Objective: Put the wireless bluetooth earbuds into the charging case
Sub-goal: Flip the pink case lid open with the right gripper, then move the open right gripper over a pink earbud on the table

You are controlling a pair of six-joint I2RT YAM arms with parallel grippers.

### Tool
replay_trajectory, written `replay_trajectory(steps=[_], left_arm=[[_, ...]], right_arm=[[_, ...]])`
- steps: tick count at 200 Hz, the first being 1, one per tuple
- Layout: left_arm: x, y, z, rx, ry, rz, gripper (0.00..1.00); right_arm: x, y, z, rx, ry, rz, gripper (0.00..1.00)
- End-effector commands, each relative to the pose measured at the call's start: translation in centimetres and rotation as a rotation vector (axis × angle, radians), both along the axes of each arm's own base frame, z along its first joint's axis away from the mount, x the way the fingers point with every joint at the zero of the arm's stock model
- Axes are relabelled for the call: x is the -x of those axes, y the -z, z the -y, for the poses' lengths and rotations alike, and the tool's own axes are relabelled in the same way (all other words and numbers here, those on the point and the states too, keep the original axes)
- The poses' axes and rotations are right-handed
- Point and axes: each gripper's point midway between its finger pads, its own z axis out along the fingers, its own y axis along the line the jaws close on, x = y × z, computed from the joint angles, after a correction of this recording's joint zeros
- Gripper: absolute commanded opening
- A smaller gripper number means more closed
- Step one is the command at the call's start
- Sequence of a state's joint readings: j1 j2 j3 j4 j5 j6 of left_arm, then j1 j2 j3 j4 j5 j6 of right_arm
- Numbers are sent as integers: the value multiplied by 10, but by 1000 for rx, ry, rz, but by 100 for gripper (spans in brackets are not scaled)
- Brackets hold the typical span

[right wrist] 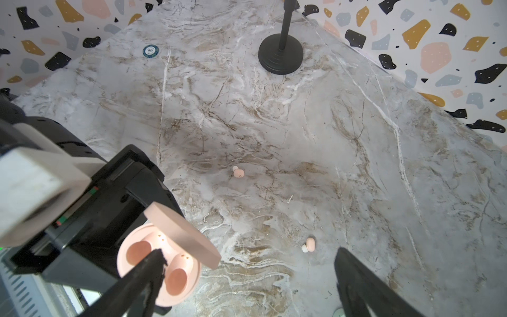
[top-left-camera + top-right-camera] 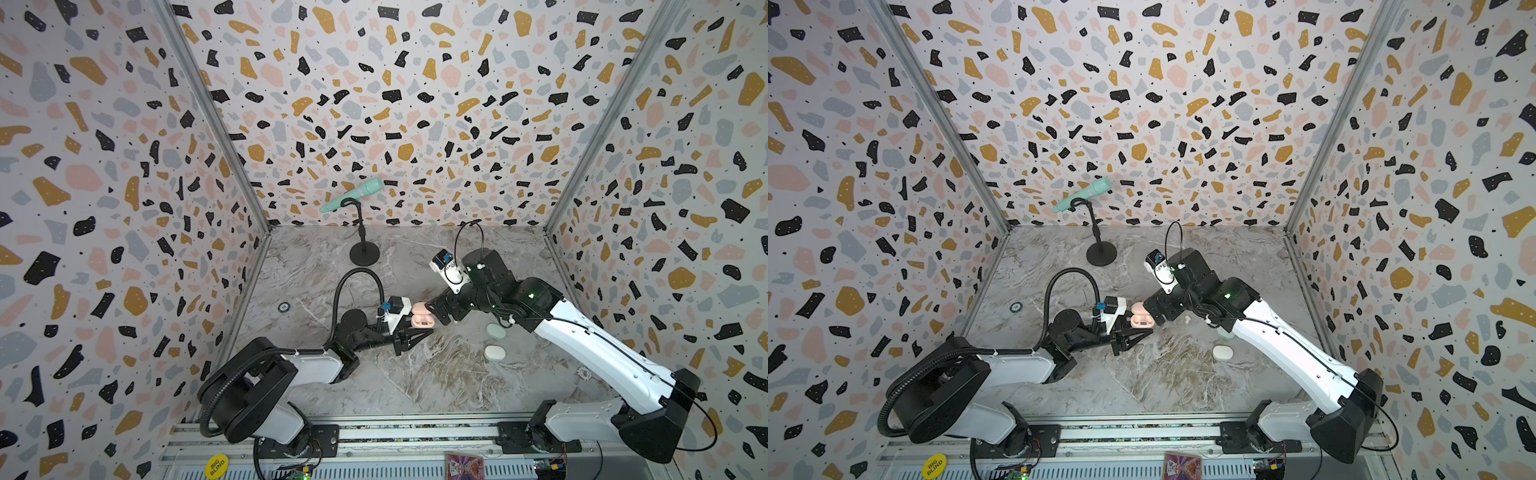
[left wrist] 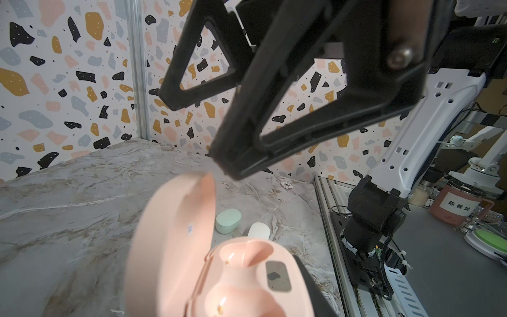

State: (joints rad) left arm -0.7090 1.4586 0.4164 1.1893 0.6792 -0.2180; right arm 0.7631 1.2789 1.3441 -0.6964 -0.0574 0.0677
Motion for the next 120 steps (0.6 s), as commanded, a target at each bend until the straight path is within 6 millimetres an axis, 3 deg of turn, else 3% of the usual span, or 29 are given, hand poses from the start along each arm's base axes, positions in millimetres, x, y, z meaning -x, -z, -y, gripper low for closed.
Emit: replay_trajectory(steps=[1, 23, 37, 49, 87, 120], left_arm=[[2, -14, -4, 30, -21, 65, 42], [0, -14, -7, 29, -37, 62, 43], [0, -13, -8, 26, -41, 59, 43], [1, -13, -9, 26, -44, 61, 43], [2, -14, -15, 22, -69, 64, 43], [2, -12, -20, 11, -89, 66, 43]], right_arm=[[9, -25, 14, -96, 41, -49, 99], [2, -19, 32, -139, 108, -108, 99], [-5, -4, 44, -169, 157, -167, 99], [-9, 16, 52, -199, 186, -239, 99], [-25, 107, 68, -185, 351, -431, 99], [-41, 157, 71, -168, 448, -496, 98]])
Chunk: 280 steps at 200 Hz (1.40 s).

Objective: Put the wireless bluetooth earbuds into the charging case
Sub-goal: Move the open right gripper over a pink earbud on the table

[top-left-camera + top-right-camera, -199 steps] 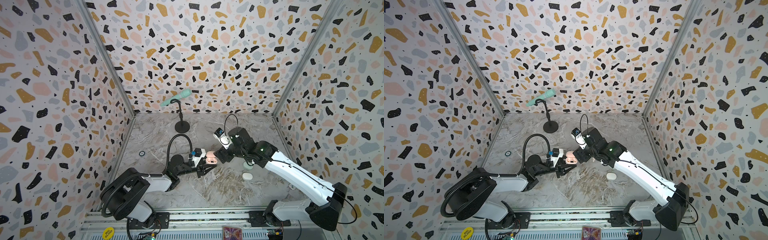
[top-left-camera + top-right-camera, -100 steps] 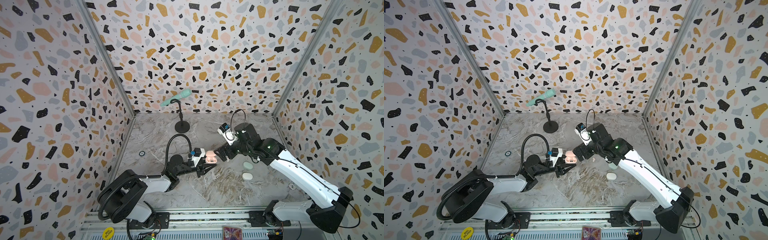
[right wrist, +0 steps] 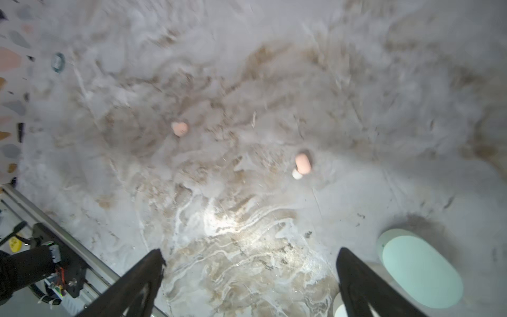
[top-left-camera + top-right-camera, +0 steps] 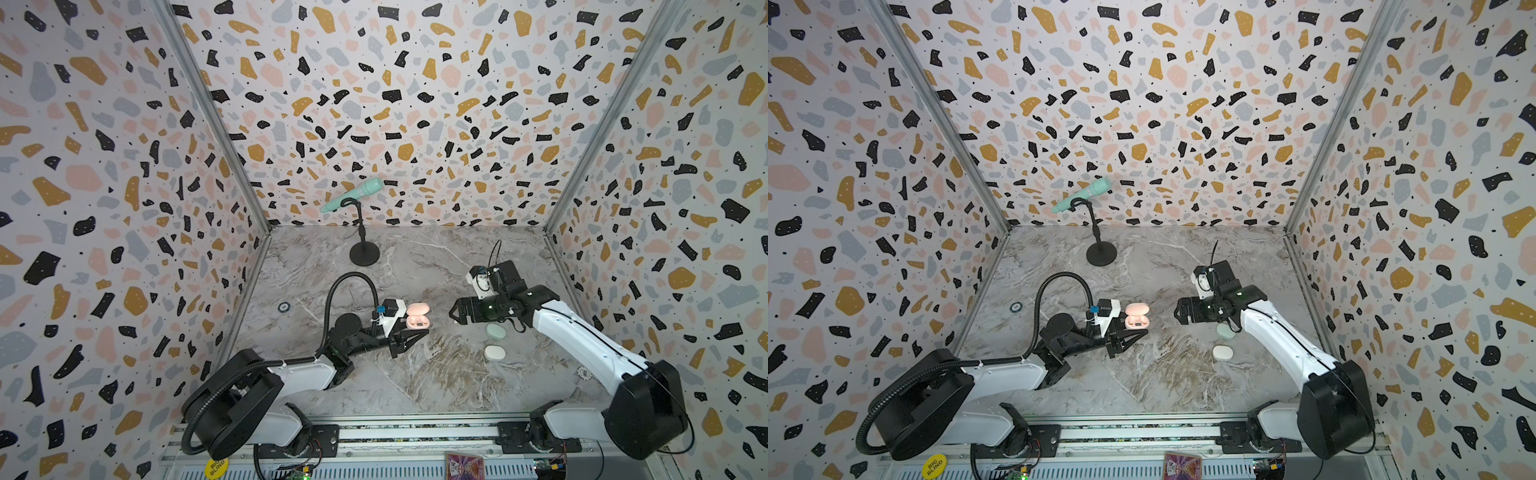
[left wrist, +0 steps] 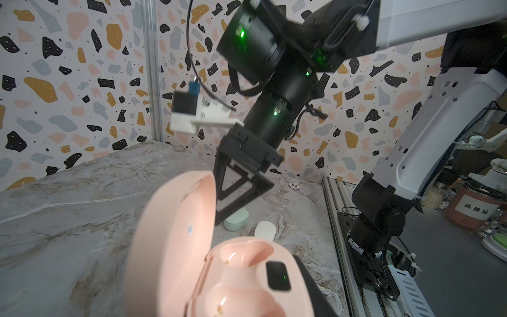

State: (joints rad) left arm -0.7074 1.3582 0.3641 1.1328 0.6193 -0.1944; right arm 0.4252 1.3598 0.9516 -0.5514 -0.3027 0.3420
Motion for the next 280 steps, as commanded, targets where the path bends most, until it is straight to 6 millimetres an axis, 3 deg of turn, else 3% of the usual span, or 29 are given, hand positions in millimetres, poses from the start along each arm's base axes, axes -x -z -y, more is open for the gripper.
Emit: replay_trajectory(steps=[1, 26, 73, 135, 193, 280], left_arm=[[-1, -9, -6, 17, -27, 51, 43], [-3, -6, -9, 5, -46, 55, 43], [-6, -6, -13, 10, -58, 53, 44], [-8, -5, -15, 10, -66, 51, 44], [-10, -7, -16, 13, -72, 52, 44], [-10, -6, -17, 12, -73, 49, 44]], right_arm=[[-22, 3, -7, -53, 73, 27, 98], [-31, 28, -8, -33, 94, -4, 91], [-44, 56, -9, 1, 120, -51, 85], [-45, 75, -12, -35, 115, -100, 81], [-48, 79, -19, -91, 107, -119, 80], [-50, 60, -29, -165, 90, -99, 79]])
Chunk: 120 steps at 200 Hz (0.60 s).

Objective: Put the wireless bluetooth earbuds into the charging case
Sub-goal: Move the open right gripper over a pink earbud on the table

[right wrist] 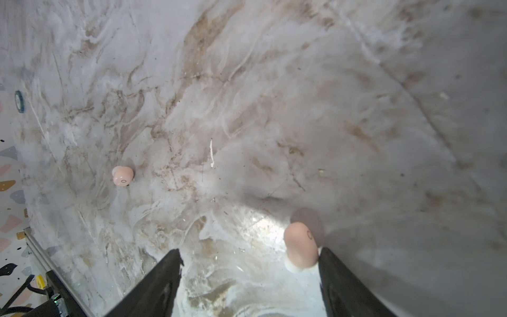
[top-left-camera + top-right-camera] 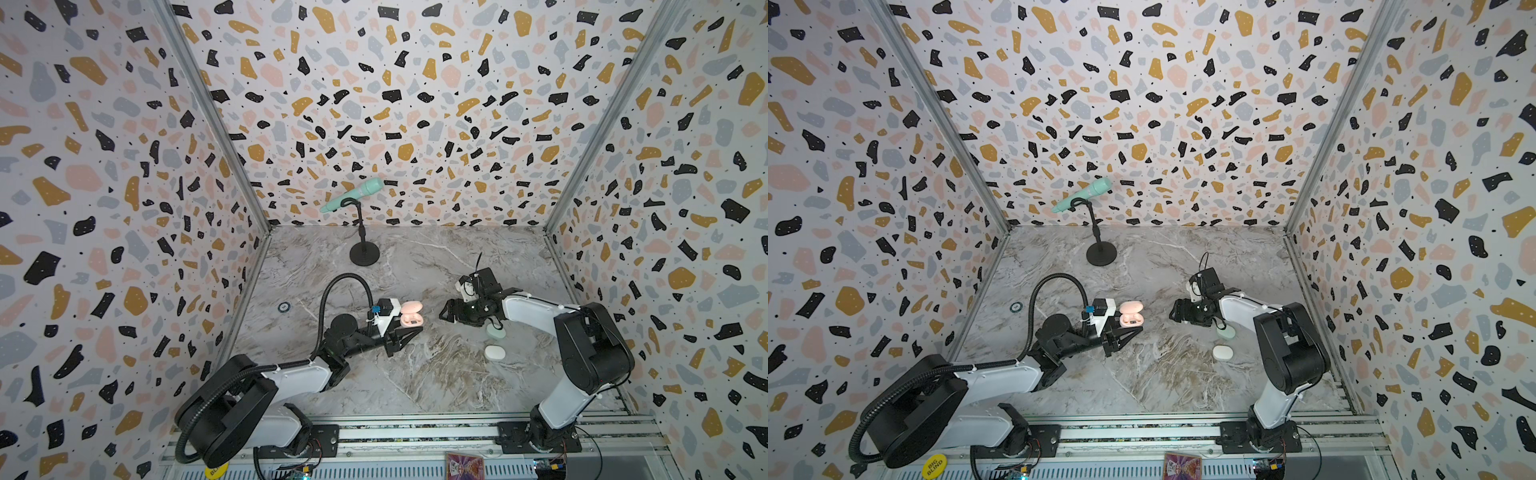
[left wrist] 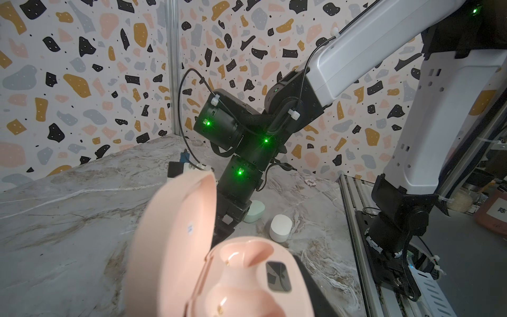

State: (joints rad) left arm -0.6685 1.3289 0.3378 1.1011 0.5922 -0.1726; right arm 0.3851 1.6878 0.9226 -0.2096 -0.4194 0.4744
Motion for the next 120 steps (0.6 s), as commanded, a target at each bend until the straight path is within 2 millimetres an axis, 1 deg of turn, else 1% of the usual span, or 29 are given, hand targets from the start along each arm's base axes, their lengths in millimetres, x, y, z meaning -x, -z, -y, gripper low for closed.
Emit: replay_trajectory(steps=[1, 31, 52, 120], left_arm=[[1, -13, -3, 33, -6, 52, 44], [0, -13, -3, 33, -8, 51, 44], [0, -14, -3, 34, -6, 50, 44], [0, -14, -3, 35, -5, 48, 44]], right_arm=[[-5, -16, -5, -41, 0, 24, 79], [-5, -21, -9, -56, -9, 30, 79], [-3, -20, -12, -58, -19, 19, 79], [-1, -27, -25, -64, -55, 25, 79]])
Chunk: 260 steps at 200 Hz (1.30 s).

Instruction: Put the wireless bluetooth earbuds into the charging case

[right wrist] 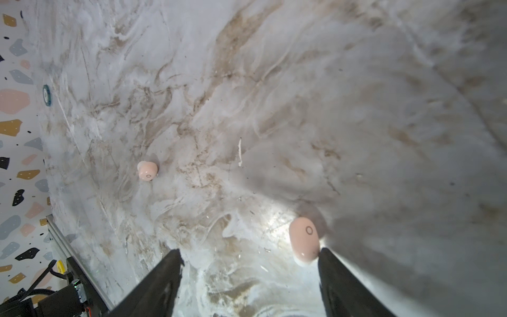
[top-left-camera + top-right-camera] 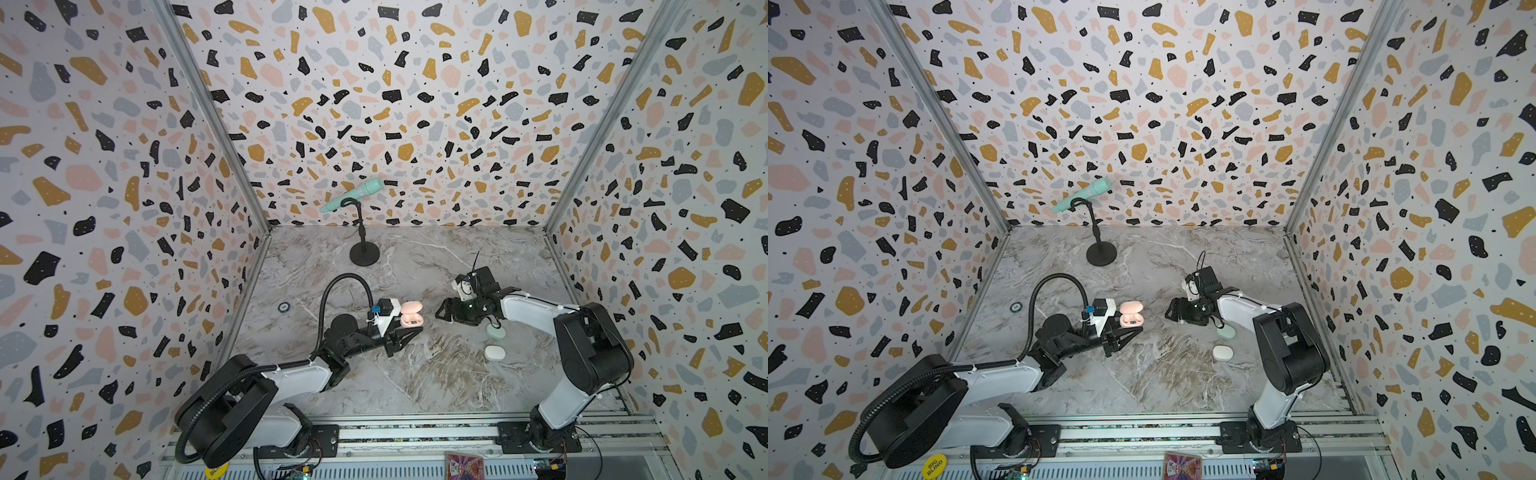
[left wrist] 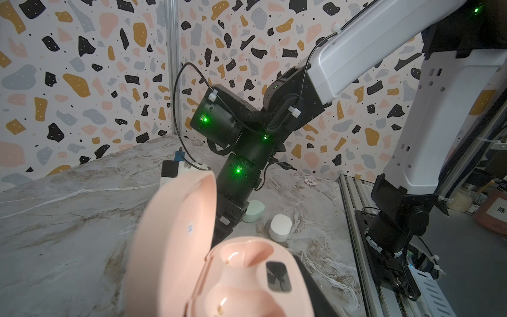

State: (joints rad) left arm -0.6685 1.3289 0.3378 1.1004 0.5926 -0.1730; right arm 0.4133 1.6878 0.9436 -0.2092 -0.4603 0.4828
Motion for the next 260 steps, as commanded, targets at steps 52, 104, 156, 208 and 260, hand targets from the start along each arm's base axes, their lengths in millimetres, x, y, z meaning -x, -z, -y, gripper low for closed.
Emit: replay_trajectory(steps=[52, 104, 156, 208, 260], left_arm=[[0, -15, -3, 37, -6, 51, 44], [0, -15, -3, 38, -7, 50, 44], [0, -14, -4, 39, -6, 45, 44], [1, -15, -4, 44, -4, 45, 44], [1, -15, -4, 44, -4, 43, 44]], right_arm=[[-1, -18, -13, -18, -27, 12, 79], [-8, -21, -4, 54, 3, 29, 73], [-16, -10, 3, 261, -2, 35, 59], [-19, 3, -1, 335, -90, 5, 49], [-19, 9, -5, 385, -157, -1, 44]])
